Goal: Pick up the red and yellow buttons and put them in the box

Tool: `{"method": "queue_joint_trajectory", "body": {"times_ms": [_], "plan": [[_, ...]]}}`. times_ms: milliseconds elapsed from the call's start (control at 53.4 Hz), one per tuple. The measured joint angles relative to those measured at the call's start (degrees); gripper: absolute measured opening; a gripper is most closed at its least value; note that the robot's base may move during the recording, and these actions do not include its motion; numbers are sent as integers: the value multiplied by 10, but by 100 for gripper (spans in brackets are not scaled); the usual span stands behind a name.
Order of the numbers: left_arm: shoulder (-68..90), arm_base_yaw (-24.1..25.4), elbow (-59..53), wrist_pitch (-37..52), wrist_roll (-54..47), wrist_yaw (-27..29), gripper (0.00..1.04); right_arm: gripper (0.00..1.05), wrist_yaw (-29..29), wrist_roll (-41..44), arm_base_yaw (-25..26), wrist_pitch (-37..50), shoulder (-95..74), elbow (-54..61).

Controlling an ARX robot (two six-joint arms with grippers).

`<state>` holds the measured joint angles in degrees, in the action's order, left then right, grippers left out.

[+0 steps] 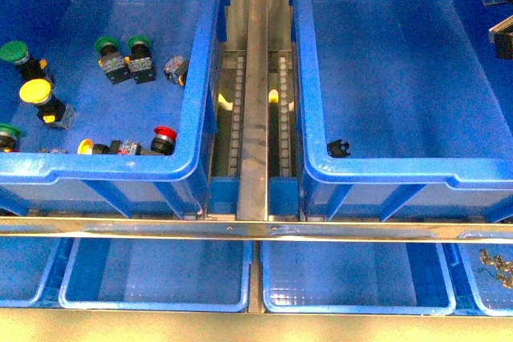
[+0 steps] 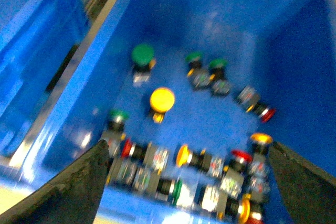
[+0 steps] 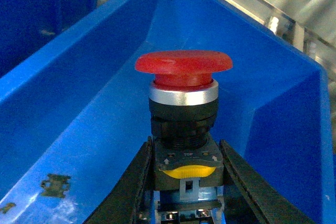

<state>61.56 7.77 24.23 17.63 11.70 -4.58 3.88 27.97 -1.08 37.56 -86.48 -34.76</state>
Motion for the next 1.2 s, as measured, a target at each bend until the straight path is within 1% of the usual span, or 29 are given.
{"method": "queue_joint_trajectory", "body": {"times_ms": [37,56,75,94,131,150,169,225,337,412,487,543,749,824,1199], "plan": [[1,0,-37,100,-31,-17,83,27,0,-2,-3,-1,5,5],[1,0,-46,122,-35,-18,81,27,0,-2,-4,-1,7,6],[0,-2,-63,162,-48,-19,78,27,0,-2,-6,-2,9,8],[-1,-2,-71,180,-54,-20,76,27,0,-2,-7,-2,10,8],[-8,-8,-96,237,-72,-21,69,27,-1,-2,-9,-6,11,10],[-11,-9,-100,246,-77,-21,67,27,-1,-3,-10,-7,11,11],[-22,-11,-111,266,-84,-19,62,27,-1,-4,-11,-7,12,14],[-46,-17,-124,273,-96,-13,51,27,0,-6,-12,-11,15,20],[-76,-25,-146,267,-104,-5,35,27,-4,-13,-12,-17,19,24],[-99,-32,-161,255,-106,4,23,27,-7,-17,-13,-17,19,24],[-122,-57,-176,240,-107,47,10,27,-4,-19,-15,-16,20,25],[-143,-68,-183,231,-108,47,2,27,-3,-19,-15,-16,22,25],[-225,-76,-209,176,-110,46,3,27,-11,-27,3,-19,24,25],[-233,-76,-227,194,-111,46,3,27,-12,-28,5,-20,25,25],[-366,-77,-231,72,-111,46,3,27,-22,-31,4,-24,31,33]]}}
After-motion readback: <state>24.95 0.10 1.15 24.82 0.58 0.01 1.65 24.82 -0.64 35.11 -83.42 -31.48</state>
